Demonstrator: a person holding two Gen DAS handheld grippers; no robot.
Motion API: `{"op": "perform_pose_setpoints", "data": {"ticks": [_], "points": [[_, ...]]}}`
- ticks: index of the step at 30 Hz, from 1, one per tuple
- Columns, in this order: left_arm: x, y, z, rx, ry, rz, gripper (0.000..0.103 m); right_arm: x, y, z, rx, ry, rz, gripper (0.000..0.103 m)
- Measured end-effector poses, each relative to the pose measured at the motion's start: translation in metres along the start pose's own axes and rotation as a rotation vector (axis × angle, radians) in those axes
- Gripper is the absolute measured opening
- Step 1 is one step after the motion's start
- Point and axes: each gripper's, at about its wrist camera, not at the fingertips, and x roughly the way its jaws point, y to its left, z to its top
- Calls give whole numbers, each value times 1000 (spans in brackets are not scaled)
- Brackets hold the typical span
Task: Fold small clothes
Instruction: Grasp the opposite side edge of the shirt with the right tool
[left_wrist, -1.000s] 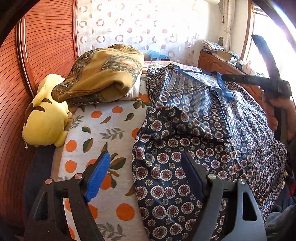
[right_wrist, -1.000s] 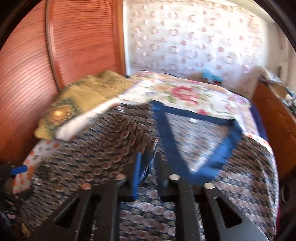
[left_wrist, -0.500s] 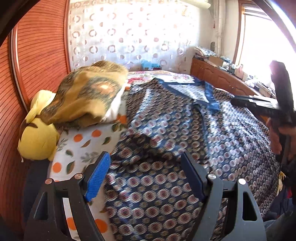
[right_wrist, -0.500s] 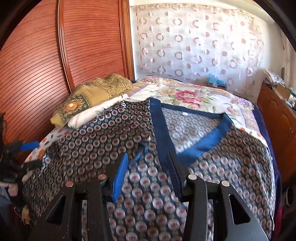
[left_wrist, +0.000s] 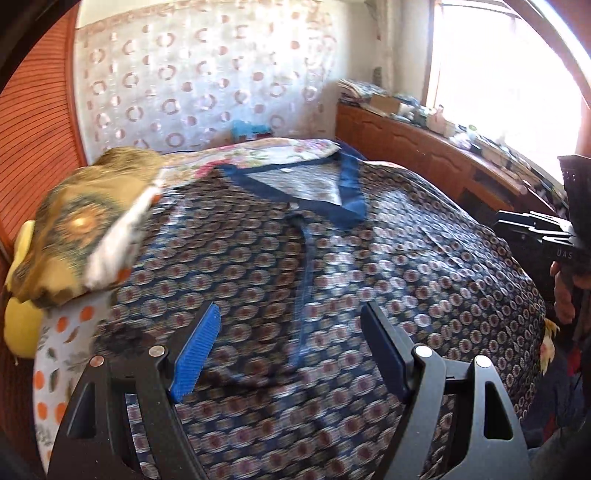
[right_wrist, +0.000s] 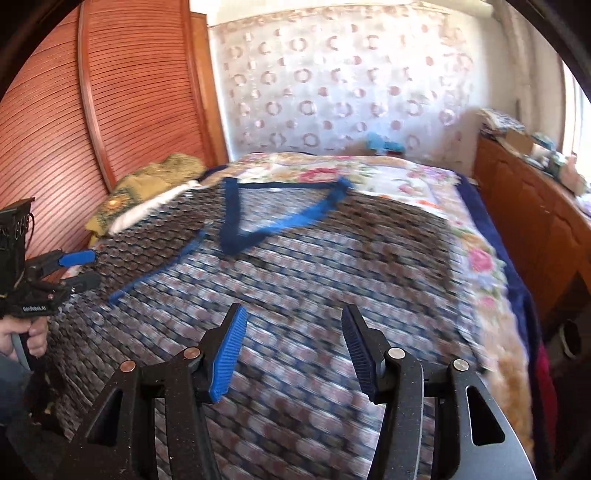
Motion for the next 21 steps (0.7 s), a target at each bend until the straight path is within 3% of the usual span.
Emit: {"op": "perform_pose_setpoints", "data": {"ticks": [12,21], "points": [[43,-56,11,98,91,-75,79,-36,-87,-42,116,70,-160,56],[67,-69,9,133,156,-76,79,-15,-124,-32,271,89,-86,56]]}}
